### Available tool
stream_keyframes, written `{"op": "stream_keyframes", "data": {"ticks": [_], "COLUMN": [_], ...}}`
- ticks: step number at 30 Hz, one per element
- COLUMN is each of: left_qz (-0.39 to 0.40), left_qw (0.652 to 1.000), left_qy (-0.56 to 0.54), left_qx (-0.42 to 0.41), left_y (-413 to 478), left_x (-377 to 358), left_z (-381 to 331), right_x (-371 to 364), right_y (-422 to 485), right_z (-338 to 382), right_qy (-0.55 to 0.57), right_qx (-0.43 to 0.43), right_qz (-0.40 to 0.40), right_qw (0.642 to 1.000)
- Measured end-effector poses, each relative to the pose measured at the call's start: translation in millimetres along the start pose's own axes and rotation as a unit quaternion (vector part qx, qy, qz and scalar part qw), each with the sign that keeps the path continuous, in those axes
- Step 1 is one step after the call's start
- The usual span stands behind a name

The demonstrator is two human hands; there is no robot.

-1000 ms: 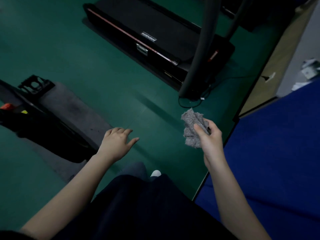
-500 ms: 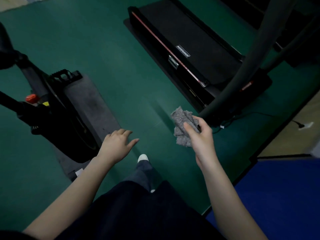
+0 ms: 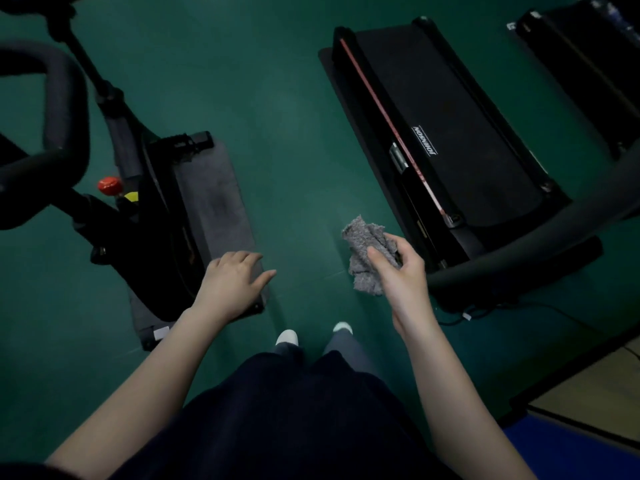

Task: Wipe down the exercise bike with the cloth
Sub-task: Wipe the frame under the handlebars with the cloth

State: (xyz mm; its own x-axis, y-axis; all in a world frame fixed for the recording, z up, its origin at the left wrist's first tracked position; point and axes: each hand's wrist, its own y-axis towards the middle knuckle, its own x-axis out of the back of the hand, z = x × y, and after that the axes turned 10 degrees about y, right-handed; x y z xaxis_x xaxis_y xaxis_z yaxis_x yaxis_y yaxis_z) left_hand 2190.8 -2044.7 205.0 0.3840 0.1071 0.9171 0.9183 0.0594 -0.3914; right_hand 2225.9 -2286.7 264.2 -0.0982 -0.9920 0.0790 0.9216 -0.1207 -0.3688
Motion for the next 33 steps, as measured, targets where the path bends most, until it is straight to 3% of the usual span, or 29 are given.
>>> {"op": "stream_keyframes", "data": {"ticks": [11, 21, 33], "left_qz": [-0.017, -0.050, -0.040], "left_qw": [0.988, 0.969, 0.937], "left_qy": [-0.060, -0.094, -0.119], "left_qx": [0.145, 0.221, 0.325], "left_y": [57, 121, 167], "left_x": [23, 51, 58], "left_z": [-21, -67, -17], "right_x": [-18, -14, -125], "right_y": [128, 242, 317], "right_z": [51, 94, 123], "right_qy": [-0.070, -0.083, -0.130], "right_qx": [0.012, 0.015, 0.032], "right_qz": [0.155, 0.215, 0.330], "right_qw": [0.985, 0.973, 0.935]}}
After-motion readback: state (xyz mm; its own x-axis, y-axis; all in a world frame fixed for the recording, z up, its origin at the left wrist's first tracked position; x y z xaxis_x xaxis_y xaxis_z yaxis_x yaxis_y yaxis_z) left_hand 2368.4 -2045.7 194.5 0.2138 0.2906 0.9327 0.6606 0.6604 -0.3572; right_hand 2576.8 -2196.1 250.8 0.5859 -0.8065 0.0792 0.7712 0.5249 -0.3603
